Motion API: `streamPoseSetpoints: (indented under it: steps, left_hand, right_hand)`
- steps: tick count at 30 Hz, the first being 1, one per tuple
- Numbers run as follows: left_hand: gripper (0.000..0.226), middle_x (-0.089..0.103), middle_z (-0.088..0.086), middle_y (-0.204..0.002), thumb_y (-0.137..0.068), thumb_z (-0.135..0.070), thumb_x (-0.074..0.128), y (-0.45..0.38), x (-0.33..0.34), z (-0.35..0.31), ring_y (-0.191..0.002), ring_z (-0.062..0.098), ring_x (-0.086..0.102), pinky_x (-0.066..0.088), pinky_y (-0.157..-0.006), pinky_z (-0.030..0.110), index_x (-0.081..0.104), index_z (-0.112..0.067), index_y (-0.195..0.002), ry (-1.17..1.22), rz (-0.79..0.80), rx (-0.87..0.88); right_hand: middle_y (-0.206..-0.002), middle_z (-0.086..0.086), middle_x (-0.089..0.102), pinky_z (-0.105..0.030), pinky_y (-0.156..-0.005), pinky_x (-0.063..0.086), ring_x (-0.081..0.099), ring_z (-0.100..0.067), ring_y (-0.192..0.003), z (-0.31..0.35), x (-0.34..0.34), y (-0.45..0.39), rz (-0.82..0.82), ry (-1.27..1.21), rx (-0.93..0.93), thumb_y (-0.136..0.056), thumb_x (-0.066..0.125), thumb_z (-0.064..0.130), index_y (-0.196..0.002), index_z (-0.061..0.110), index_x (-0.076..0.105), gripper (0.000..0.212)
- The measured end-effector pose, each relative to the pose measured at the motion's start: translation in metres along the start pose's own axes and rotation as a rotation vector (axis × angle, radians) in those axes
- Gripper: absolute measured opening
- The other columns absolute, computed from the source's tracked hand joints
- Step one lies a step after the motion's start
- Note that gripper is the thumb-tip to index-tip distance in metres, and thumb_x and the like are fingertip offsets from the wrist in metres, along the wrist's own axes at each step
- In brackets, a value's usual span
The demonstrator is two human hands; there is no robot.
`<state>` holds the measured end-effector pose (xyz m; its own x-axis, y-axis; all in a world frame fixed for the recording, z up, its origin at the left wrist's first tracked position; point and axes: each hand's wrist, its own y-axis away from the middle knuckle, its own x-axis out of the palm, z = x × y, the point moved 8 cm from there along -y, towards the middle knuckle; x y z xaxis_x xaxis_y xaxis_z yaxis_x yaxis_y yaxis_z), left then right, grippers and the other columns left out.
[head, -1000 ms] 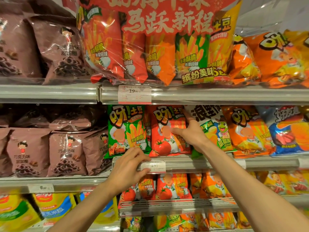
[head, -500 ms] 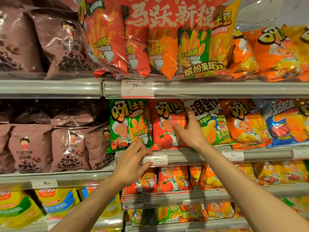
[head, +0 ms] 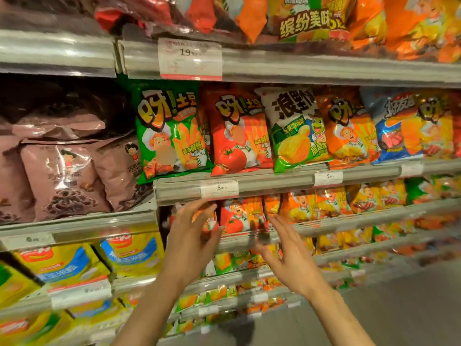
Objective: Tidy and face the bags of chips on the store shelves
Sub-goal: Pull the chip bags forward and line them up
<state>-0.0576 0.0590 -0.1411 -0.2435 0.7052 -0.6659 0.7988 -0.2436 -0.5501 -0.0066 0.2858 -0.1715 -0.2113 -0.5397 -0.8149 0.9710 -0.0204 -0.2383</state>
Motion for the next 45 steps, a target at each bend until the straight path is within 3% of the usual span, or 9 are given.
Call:
streamPoseSetpoints:
  steps: [4,8,15,18,23,29,32,37,45]
  left_hand:
    - [0.056,0.053,-0.001,-0.137,-0.091,-0.056,0.049,0.039,0.023,0.002,-0.128,0.020,0.046,0.040,-0.104,0.037,0.055,-0.023,-0.136,0.020,0.065,-0.127]
    - [0.047,0.059,-0.003,-0.127,-0.092,-0.046,0.057,0.058,0.040,-0.012,-0.119,0.016,0.051,0.034,-0.096,0.022,0.058,-0.023,-0.133,0.030,0.103,-0.201]
    - [0.049,0.060,-0.002,-0.127,-0.092,-0.047,0.059,0.043,0.091,-0.063,-0.120,0.016,0.051,0.043,-0.094,0.030,0.057,-0.024,-0.135,-0.084,0.104,-0.247]
    - [0.048,0.059,-0.007,-0.128,-0.092,-0.048,0.059,0.025,0.119,-0.095,-0.116,0.014,0.056,0.050,-0.092,0.035,0.055,-0.029,-0.136,-0.100,0.073,-0.328]
    - [0.048,0.060,-0.006,-0.129,-0.091,-0.031,0.070,-0.021,0.152,-0.162,-0.119,0.015,0.055,0.031,-0.095,0.012,0.055,-0.024,-0.136,-0.180,0.062,-0.238]
    - [0.041,0.061,0.000,-0.121,-0.092,-0.040,0.059,-0.079,0.156,-0.197,-0.113,0.021,0.057,0.043,-0.092,0.031,0.059,-0.022,-0.129,-0.321,0.022,-0.098]
    - [0.033,0.060,-0.001,-0.112,-0.092,-0.034,0.064,-0.106,0.156,-0.205,-0.107,0.022,0.056,0.045,-0.090,0.032,0.062,-0.019,-0.121,-0.353,-0.013,-0.008]
    - [0.030,0.057,0.001,-0.103,-0.091,-0.033,0.067,-0.136,0.168,-0.207,-0.098,0.025,0.056,0.050,-0.078,0.041,0.064,-0.017,-0.116,-0.402,-0.032,0.166]
    - [0.031,0.058,-0.003,-0.097,-0.089,-0.037,0.073,-0.143,0.171,-0.195,-0.092,0.020,0.055,0.048,-0.072,0.035,0.068,-0.017,-0.111,-0.298,-0.101,0.218]
  right_hand:
    - [-0.155,0.005,0.037,-0.032,-0.119,0.025,0.026,-0.015,-0.147,-0.038,0.011,0.031,0.056,-0.004,0.130,-0.093,0.051,0.062,-0.153,0.026,0.031,0.073]
    - [-0.157,0.002,0.038,-0.040,-0.119,0.030,0.023,-0.015,-0.150,-0.075,0.010,0.044,0.091,-0.032,0.191,-0.087,0.039,0.076,-0.150,0.033,0.036,0.077]
    - [-0.133,0.002,0.058,-0.040,-0.104,0.045,0.052,-0.020,-0.127,-0.142,-0.040,0.021,0.104,-0.019,0.143,-0.085,0.045,0.068,-0.139,0.024,0.052,0.071]
    - [-0.129,0.009,0.061,-0.038,-0.098,0.049,0.058,-0.015,-0.119,-0.187,-0.079,-0.001,0.114,-0.032,0.126,-0.085,0.063,0.056,-0.136,0.030,0.055,0.058]
    - [-0.136,0.007,0.052,-0.031,-0.105,0.040,0.050,-0.016,-0.127,-0.237,-0.153,-0.030,0.120,0.033,0.022,-0.092,0.061,0.048,-0.141,0.030,0.049,0.054]
    - [-0.092,0.005,0.061,-0.034,-0.077,0.053,0.062,-0.021,-0.087,-0.237,-0.209,-0.086,0.010,0.206,-0.167,-0.088,0.046,0.057,-0.105,0.021,0.067,0.045]
    - [-0.092,0.003,0.068,-0.030,-0.074,0.049,0.066,-0.023,-0.087,-0.212,-0.226,-0.104,-0.165,0.194,-0.338,-0.087,0.064,0.039,-0.104,0.017,0.070,0.028]
    - [-0.102,0.009,0.058,-0.032,-0.083,0.040,0.054,-0.015,-0.103,-0.172,-0.200,-0.138,-0.004,0.173,-0.338,-0.093,0.057,0.034,-0.114,0.025,0.063,0.023]
    - [-0.086,0.016,0.047,-0.025,-0.070,0.030,0.043,-0.005,-0.082,-0.171,-0.191,-0.134,-0.146,0.121,-0.382,-0.094,0.059,0.038,-0.106,0.028,0.064,0.016]
